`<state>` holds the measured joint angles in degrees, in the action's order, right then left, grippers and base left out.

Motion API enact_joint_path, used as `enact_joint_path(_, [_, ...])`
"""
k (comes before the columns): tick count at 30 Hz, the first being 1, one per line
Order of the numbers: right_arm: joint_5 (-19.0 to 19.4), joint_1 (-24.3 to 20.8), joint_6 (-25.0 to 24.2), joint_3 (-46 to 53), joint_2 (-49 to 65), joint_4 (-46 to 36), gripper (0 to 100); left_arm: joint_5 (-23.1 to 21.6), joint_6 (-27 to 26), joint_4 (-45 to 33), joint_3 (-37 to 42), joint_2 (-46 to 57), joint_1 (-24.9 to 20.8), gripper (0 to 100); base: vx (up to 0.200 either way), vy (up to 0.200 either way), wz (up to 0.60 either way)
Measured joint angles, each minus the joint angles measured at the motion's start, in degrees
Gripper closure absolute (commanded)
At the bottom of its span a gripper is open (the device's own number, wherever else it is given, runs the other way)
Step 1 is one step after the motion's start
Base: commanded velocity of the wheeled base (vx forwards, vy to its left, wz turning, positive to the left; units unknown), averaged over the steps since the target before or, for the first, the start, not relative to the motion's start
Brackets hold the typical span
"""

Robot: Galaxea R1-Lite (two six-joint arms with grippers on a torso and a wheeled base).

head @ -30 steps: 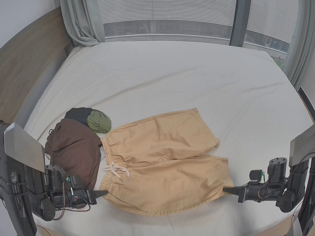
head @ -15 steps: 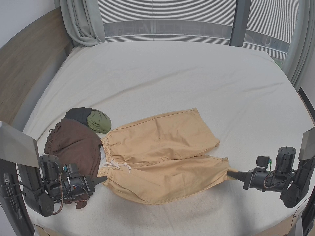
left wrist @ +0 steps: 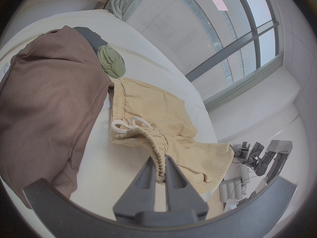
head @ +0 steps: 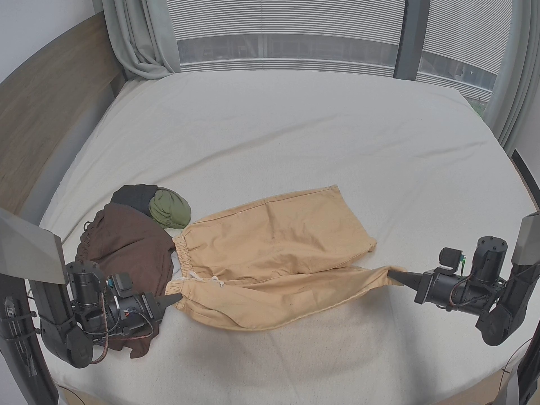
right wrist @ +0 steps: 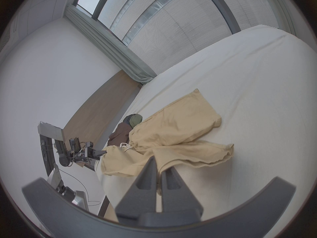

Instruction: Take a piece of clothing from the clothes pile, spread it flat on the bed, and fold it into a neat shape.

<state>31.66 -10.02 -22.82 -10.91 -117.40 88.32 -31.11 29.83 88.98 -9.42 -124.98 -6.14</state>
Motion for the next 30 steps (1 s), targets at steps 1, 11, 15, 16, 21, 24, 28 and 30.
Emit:
enact_joint_path(1, [-0.02, 0.10, -0.24, -0.46, 0.00, -0.02, 100, 0.40, 0.35, -0.02, -0.17, 0.09, 0.00, 100, 0.000, 0.000, 0.00])
enact_joint_path(11, [-0.05, 0.63, -2.35, -6.01, -0.07, -0.57, 100, 1.72, 2.02, 0.00, -1.34, 0.52, 0.00, 100, 0.000, 0.000, 0.00])
enact_joint_path(15, [-0.05, 0.77, -3.29, -7.85, -0.20, -0.65, 100, 2.35, 2.16, 0.00, -1.51, 0.69, 0.00, 100, 0.000, 0.000, 0.00])
enact_joint_path(16, [-0.02, 0.79, -3.32, -8.13, -0.22, -0.65, 100, 2.43, 2.16, 0.00, -1.60, 0.74, 0.00, 100, 0.000, 0.000, 0.00])
enact_joint_path(21, [-0.05, 1.05, -3.32, -9.56, -0.29, -2.68, 100, 2.68, 3.06, -0.02, -1.87, 0.94, -0.02, 100, 0.000, 0.000, 0.00])
enact_joint_path(24, [-0.02, 1.27, -3.32, -11.22, -0.29, -4.79, 100, 2.95, 4.02, -0.02, -2.17, 1.19, -0.02, 100, 0.000, 0.000, 0.00])
enact_joint_path(28, [-0.07, 1.58, -3.36, -14.30, -0.29, -8.57, 100, 4.23, 5.36, 0.00, -2.80, 1.58, -0.05, 100, 0.000, 0.000, 0.00])
enact_joint_path(30, [-0.07, 1.68, -3.36, -15.98, -0.29, -10.18, 100, 4.64, 5.61, -0.02, -3.06, 1.74, -0.07, 100, 0.000, 0.000, 0.00])
